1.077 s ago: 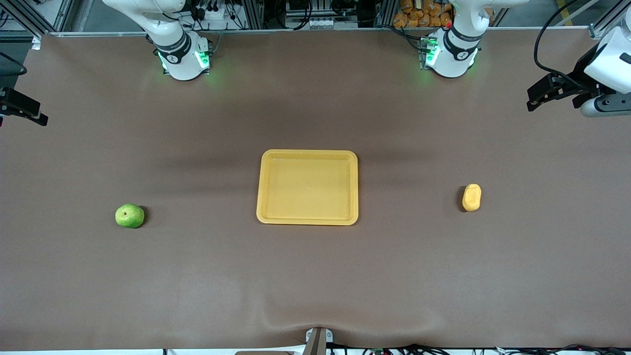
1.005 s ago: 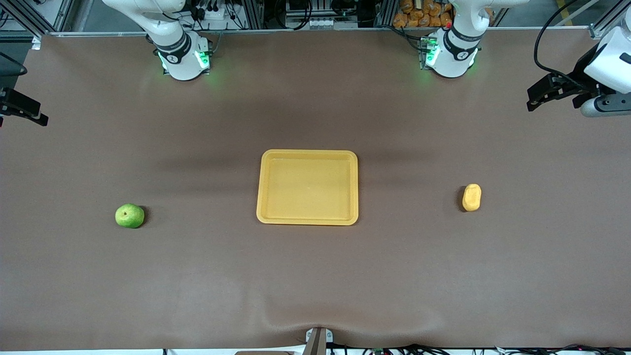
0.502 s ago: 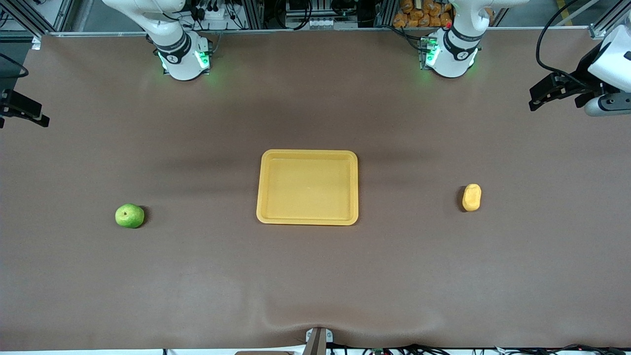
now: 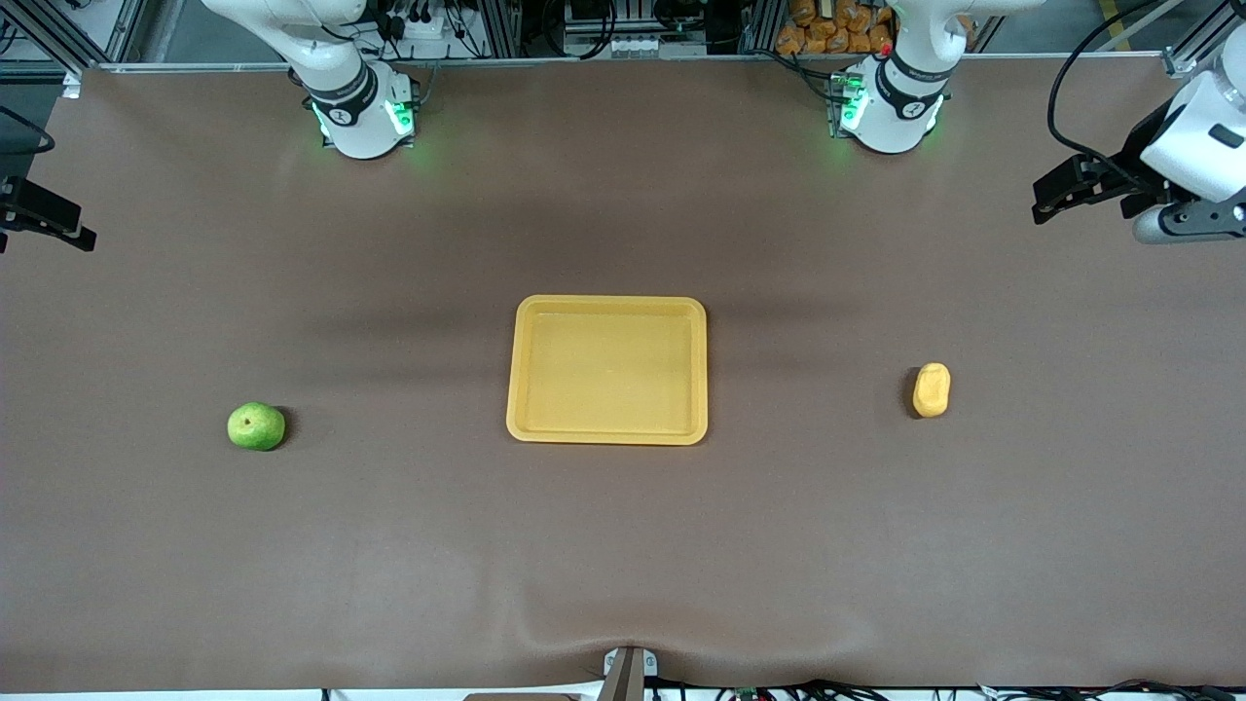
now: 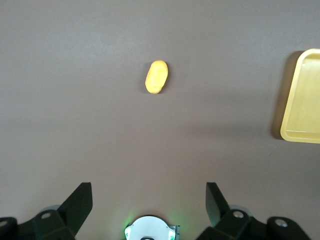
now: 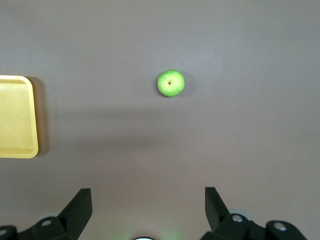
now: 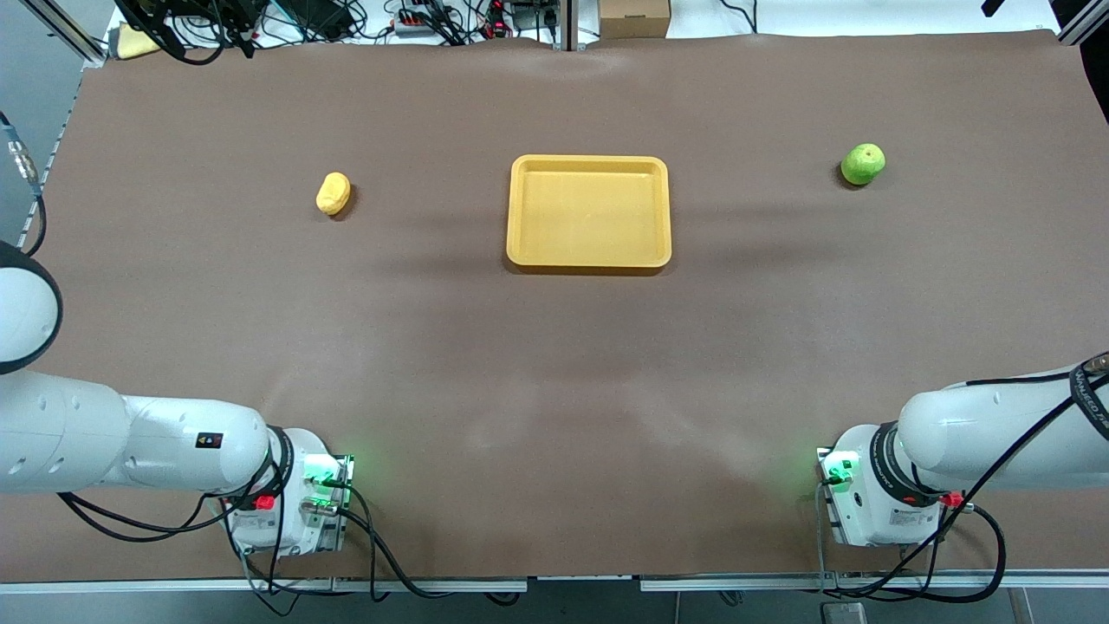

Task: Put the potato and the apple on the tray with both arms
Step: 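Move the left gripper toward the potato while the right gripper approaches the apple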

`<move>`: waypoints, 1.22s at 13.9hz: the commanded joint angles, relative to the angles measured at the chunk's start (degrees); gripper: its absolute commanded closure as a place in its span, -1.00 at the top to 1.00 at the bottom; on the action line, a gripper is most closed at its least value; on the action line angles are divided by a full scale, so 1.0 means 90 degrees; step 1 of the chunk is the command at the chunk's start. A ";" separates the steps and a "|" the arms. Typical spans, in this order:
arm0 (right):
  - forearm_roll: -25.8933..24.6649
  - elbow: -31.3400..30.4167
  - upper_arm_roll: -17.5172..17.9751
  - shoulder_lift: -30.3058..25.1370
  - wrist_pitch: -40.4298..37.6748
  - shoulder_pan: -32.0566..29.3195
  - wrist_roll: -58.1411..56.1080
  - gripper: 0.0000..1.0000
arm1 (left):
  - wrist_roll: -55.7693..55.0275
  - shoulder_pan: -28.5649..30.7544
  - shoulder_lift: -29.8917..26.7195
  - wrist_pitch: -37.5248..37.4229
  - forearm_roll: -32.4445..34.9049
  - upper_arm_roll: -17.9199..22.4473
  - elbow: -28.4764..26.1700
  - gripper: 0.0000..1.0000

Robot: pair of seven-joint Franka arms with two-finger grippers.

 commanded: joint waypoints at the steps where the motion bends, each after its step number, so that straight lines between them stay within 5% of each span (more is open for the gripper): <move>1: 0.0033 0.0096 0.0076 0.0125 -0.0009 -0.0115 -0.0074 1.00 | 0.0021 0.0006 0.0072 0.0251 -0.0049 0.0007 -0.0187 1.00; 10: -0.0056 0.0076 0.0076 0.0701 0.0196 -0.0144 -0.0074 1.00 | 0.0323 0.0016 0.0131 0.2614 0.0039 0.0007 -0.1993 1.00; 17: 0.0071 0.0076 0.0106 0.1561 0.0538 -0.0183 -0.0074 1.00 | 0.0479 0.0016 0.0647 0.3494 0.0049 0.0007 -0.2405 1.00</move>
